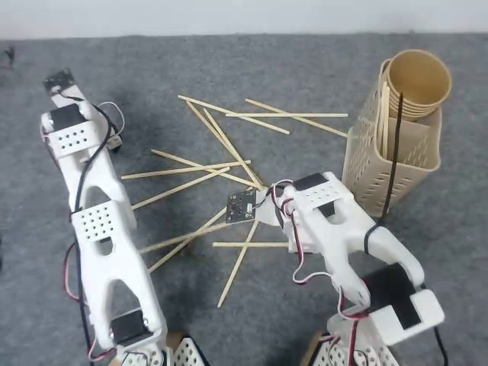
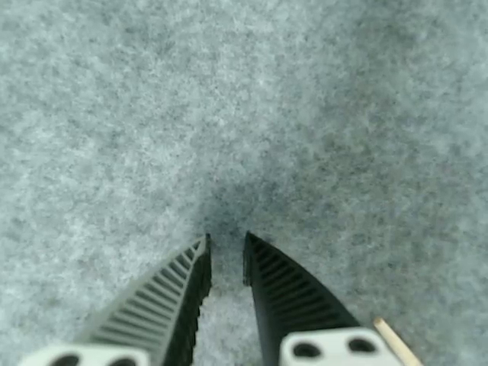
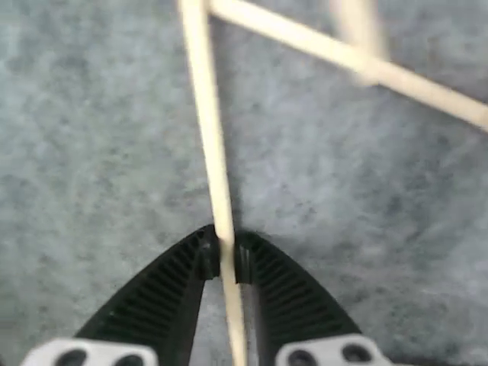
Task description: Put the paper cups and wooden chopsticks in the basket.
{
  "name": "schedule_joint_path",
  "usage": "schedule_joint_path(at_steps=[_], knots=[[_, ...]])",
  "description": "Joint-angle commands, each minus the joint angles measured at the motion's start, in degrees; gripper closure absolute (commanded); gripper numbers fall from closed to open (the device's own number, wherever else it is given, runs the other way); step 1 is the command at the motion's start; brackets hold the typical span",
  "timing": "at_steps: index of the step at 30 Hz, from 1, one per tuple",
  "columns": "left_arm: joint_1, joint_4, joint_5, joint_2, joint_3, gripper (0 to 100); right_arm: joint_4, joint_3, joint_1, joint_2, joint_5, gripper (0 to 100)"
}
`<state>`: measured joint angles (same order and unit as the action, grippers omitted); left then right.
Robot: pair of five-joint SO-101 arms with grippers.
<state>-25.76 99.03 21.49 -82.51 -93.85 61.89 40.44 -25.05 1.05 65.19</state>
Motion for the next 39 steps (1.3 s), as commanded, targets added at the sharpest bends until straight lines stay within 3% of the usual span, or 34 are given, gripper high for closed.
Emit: schedule_joint_path(at_steps=[1, 13, 16, 22, 25, 29, 39], knots=[[0.18, 1.41, 0.18, 0.62, -2.24, 92, 5.67, -3.25, -0.66, 4.35, 0.53, 99.0], [0.18, 1.41, 0.18, 0.62, -2.24, 92, 20.18, -11.43, -8.66, 36.18, -13.71, 99.0], [0.18, 1.49, 0.18, 0.62, -2.24, 92, 17.27, -16.79, -3.30, 42.86, -21.19, 99.0], [0.18, 1.49, 0.18, 0.62, -2.24, 92, -3.30, -18.99, 12.79, 53.49, -45.19, 99.0], [0.18, 1.49, 0.18, 0.62, -2.24, 92, -13.32, -18.99, 19.30, 56.31, -53.27, 99.0], [0.18, 1.49, 0.18, 0.62, -2.24, 92, -22.73, -19.08, 24.92, 55.08, -55.03, 99.0], [0.18, 1.49, 0.18, 0.62, -2.24, 92, -23.52, -16.18, 32.57, 45.32, -54.77, 99.0]])
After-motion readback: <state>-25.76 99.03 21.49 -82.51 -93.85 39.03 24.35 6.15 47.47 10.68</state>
